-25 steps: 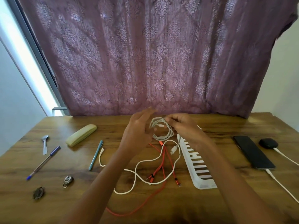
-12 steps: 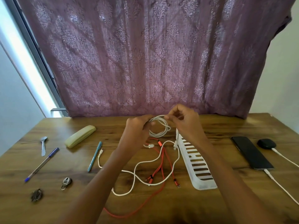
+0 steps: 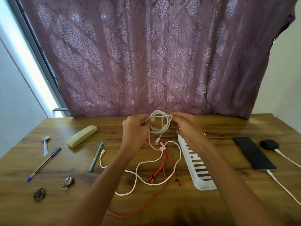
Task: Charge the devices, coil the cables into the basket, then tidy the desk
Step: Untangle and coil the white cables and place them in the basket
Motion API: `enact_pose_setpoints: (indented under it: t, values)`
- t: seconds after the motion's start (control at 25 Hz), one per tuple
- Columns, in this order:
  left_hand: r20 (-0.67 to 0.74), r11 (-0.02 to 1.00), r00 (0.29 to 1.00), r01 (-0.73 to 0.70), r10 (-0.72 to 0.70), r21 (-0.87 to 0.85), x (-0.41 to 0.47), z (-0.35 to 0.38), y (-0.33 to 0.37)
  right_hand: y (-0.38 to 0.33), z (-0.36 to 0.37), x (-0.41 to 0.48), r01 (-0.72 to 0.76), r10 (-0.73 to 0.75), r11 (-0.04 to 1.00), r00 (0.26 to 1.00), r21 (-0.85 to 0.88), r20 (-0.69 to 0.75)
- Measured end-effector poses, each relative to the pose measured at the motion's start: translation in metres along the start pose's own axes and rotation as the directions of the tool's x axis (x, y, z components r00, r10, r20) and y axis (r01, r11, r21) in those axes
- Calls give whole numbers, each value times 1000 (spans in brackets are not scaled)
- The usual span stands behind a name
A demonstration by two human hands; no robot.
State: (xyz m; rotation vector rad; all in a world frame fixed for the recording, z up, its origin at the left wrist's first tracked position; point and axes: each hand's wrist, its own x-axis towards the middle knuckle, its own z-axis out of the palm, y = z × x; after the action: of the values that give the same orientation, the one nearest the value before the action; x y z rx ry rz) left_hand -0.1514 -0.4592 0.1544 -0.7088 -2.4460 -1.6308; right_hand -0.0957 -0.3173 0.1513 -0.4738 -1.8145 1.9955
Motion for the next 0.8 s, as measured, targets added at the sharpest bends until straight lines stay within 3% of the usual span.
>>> enact_pose_setpoints:
  t: [0.08,0.24,0.52,0.72,0.8]
  values:
    - [-25,1000,999,21,-22,-7,0,0,-1,-4,0,-6,-132,113,961,989,241,94]
    - [-14,1000,1000,12,-12,-12,-5,1,3,1,0,-12,20,-12,998,990,-54,139]
    - [32,999,998,47,-48,9,-8,7,5,-3,-1,-15,47,-49,999,988,19,143]
    - [12,999,999,48,-48,7,-6,2,9,2,0,-19,276,-254,953,953,-125,167]
    - [10,999,999,48,-48,15,-6,2,9,5,-3,-16,429,-404,870,903,-244,147]
